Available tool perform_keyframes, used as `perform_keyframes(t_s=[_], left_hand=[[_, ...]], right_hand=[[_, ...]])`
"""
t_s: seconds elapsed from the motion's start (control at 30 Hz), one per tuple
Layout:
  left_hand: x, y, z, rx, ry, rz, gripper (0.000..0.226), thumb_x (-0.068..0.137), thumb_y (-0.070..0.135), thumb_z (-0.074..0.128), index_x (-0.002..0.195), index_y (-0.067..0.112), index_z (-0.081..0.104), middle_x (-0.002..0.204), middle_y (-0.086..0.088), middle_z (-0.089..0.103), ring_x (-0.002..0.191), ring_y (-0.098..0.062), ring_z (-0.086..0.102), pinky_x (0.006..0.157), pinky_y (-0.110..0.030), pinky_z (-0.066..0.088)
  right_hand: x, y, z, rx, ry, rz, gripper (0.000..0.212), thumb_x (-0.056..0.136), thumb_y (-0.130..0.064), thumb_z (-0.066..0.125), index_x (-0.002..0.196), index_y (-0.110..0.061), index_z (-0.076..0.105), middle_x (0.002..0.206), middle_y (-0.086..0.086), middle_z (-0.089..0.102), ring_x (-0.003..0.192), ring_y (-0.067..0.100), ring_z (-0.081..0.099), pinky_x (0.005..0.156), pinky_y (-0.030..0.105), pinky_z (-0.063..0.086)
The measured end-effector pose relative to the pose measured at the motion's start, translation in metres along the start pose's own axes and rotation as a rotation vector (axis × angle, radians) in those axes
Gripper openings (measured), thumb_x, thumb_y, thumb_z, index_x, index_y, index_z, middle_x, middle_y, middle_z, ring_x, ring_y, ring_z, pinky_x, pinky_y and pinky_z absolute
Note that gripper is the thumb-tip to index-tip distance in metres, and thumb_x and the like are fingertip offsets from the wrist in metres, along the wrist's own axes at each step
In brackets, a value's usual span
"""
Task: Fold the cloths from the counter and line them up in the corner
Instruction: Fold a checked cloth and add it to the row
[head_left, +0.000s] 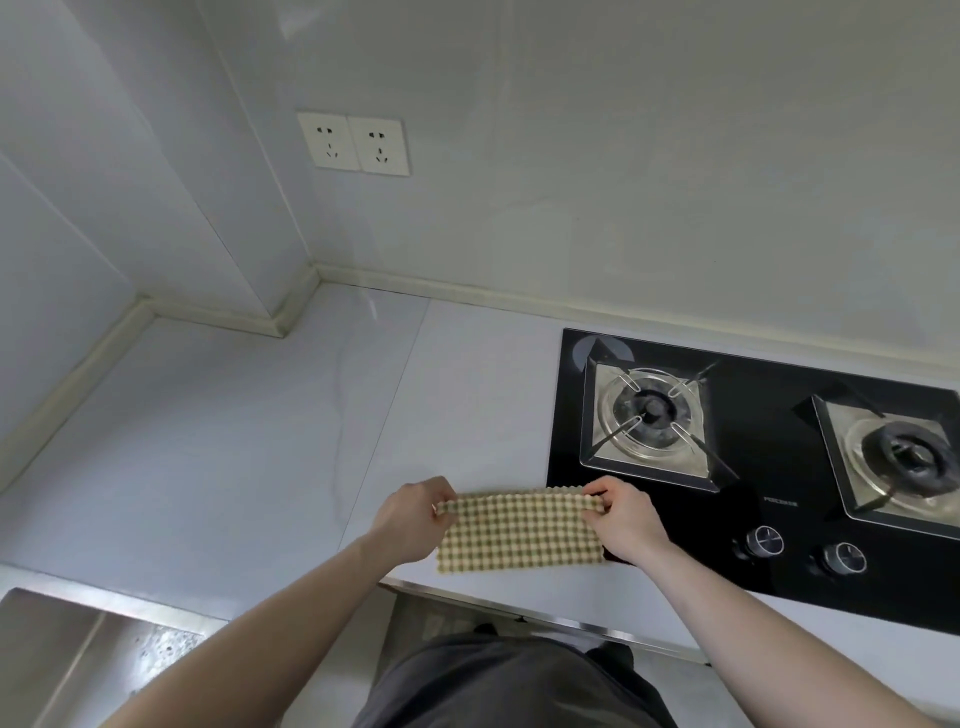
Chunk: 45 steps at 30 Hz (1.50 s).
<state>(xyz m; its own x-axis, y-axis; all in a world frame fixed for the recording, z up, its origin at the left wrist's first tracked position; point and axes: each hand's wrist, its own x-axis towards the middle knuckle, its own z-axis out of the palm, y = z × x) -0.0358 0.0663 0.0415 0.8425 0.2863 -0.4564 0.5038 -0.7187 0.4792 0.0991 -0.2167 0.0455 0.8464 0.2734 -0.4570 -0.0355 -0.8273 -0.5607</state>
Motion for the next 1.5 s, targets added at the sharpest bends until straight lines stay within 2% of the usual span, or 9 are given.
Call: perform_keyframes(t_s=[0.17,0.33,0.57,0.77,0.93,1.07,1.2,1.3,1.5], left_hand=[[0.011,0.003,0.008,0.181,0.018,-0.034,0.057,0.093,0.024,0.063,0.147,0.027,0.044,0.148,0.004,0.045,0.131,-0.022,0.048,0.111,-0.036,0.04],[-0.007,0.004,0.033,0.158,0.004,0.071,0.044,0.089,0.016,0.059,0.131,0.029,0.058,0.14,0.006,0.049,0.125,-0.018,0.049,0.105,-0.031,0.042],[-0.025,-0.008,0.056,0.155,-0.159,0.071,0.052,0.09,0.026,0.056,0.142,0.031,0.053,0.15,0.004,0.044,0.133,-0.02,0.045,0.112,-0.037,0.043],[-0.026,-0.018,0.057,0.093,-0.159,0.095,0.053,0.09,0.029,0.056,0.143,0.033,0.055,0.149,0.009,0.043,0.135,-0.016,0.042,0.112,-0.033,0.042],[-0.028,-0.027,0.055,-0.152,-0.023,0.017,0.031,0.088,0.019,0.058,0.111,0.036,0.069,0.115,0.019,0.064,0.106,-0.002,0.061,0.098,-0.027,0.052],[-0.033,-0.034,0.044,-0.285,0.156,-0.09,0.023,0.088,0.014,0.06,0.096,0.035,0.068,0.099,0.02,0.068,0.091,-0.001,0.063,0.075,-0.015,0.049],[-0.029,-0.038,0.031,-0.332,0.2,-0.148,0.026,0.085,0.01,0.058,0.098,0.03,0.069,0.1,0.018,0.069,0.089,0.002,0.062,0.067,-0.009,0.042],[-0.019,-0.035,0.023,-0.346,0.197,-0.159,0.025,0.087,0.013,0.059,0.101,0.032,0.066,0.107,0.018,0.066,0.093,0.0,0.062,0.071,-0.016,0.046],[0.013,-0.005,0.023,-0.136,0.046,-0.121,0.048,0.087,0.034,0.063,0.134,0.027,0.057,0.135,0.007,0.046,0.124,-0.018,0.05,0.091,-0.032,0.051]], right_hand=[[0.018,0.002,0.011,-0.069,0.052,0.115,0.058,0.084,-0.03,0.077,0.138,-0.022,0.055,0.135,0.002,0.058,0.12,0.021,0.059,0.094,0.032,0.048],[0.014,0.02,0.032,-0.054,0.037,0.265,0.069,0.084,-0.04,0.077,0.143,-0.019,0.049,0.135,0.008,0.054,0.115,0.028,0.061,0.09,0.037,0.055],[0.012,0.008,0.033,0.106,-0.044,0.393,0.029,0.087,-0.036,0.073,0.107,-0.015,0.068,0.092,-0.003,0.068,0.083,0.016,0.064,0.069,0.027,0.048],[0.006,-0.02,0.031,0.237,0.002,0.235,0.013,0.081,-0.03,0.073,0.092,-0.024,0.069,0.094,-0.004,0.073,0.085,0.012,0.068,0.075,0.03,0.056],[-0.009,-0.063,0.051,0.255,-0.097,0.061,0.01,0.081,-0.025,0.072,0.09,-0.024,0.068,0.092,-0.006,0.071,0.084,0.009,0.068,0.066,0.022,0.048],[-0.013,-0.082,0.081,0.274,-0.203,0.008,0.01,0.087,-0.028,0.074,0.095,-0.025,0.068,0.096,-0.005,0.069,0.084,0.011,0.07,0.063,0.022,0.057],[-0.01,-0.086,0.107,0.236,-0.317,-0.035,0.005,0.092,-0.03,0.07,0.096,-0.028,0.067,0.103,-0.002,0.07,0.089,0.018,0.073,0.076,0.039,0.065],[-0.012,-0.082,0.111,0.22,-0.367,-0.039,0.004,0.094,-0.027,0.068,0.098,-0.026,0.069,0.105,-0.001,0.07,0.092,0.018,0.073,0.082,0.04,0.064],[-0.016,-0.054,0.09,0.216,-0.23,-0.01,0.007,0.092,-0.025,0.067,0.095,-0.031,0.07,0.101,-0.006,0.069,0.091,0.016,0.071,0.084,0.039,0.063]])
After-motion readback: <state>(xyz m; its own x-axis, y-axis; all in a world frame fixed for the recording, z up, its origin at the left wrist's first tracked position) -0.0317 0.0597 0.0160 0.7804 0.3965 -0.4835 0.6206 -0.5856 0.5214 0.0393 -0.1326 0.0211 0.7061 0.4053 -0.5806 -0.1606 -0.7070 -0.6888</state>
